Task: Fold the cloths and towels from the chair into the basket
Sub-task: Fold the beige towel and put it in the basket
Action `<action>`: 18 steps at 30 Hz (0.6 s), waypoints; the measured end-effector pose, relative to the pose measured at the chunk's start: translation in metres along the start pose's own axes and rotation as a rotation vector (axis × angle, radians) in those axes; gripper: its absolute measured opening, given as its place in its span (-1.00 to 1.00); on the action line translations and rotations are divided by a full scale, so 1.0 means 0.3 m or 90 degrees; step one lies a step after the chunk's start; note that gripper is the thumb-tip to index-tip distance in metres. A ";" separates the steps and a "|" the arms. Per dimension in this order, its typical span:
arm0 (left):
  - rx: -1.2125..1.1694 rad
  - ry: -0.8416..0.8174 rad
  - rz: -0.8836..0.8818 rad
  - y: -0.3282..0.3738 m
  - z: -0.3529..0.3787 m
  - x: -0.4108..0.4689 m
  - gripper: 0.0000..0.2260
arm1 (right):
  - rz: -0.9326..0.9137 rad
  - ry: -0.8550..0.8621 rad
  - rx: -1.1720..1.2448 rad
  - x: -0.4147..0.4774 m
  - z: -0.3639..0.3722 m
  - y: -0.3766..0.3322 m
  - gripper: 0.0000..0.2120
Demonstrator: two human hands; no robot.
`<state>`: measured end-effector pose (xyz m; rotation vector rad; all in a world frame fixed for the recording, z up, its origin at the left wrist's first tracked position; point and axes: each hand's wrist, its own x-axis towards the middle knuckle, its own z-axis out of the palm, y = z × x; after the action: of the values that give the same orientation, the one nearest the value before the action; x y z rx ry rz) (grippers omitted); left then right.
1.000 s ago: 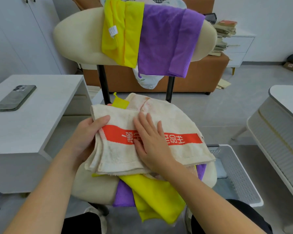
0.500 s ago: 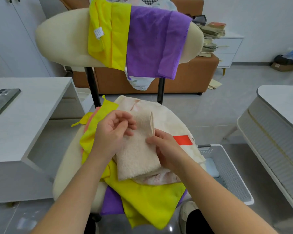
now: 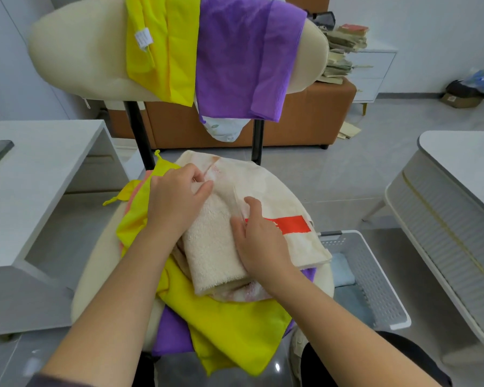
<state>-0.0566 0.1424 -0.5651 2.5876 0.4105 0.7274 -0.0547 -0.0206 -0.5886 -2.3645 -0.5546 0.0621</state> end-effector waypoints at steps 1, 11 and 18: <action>-0.007 0.013 -0.013 0.004 0.010 -0.008 -0.85 | -0.007 0.021 -0.050 -0.001 0.004 0.004 -0.55; -0.076 -0.031 -0.219 0.046 -0.097 -0.093 -0.62 | -0.168 0.248 -0.149 0.019 0.043 0.029 -0.48; -0.135 -0.340 -0.298 0.051 -0.132 -0.109 -0.63 | -0.228 0.201 -0.186 0.026 0.037 0.042 -0.68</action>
<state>-0.1026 0.1290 -0.5411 2.2364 0.6827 -0.0805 -0.0452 -0.0188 -0.6042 -2.4424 -0.8639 -0.5789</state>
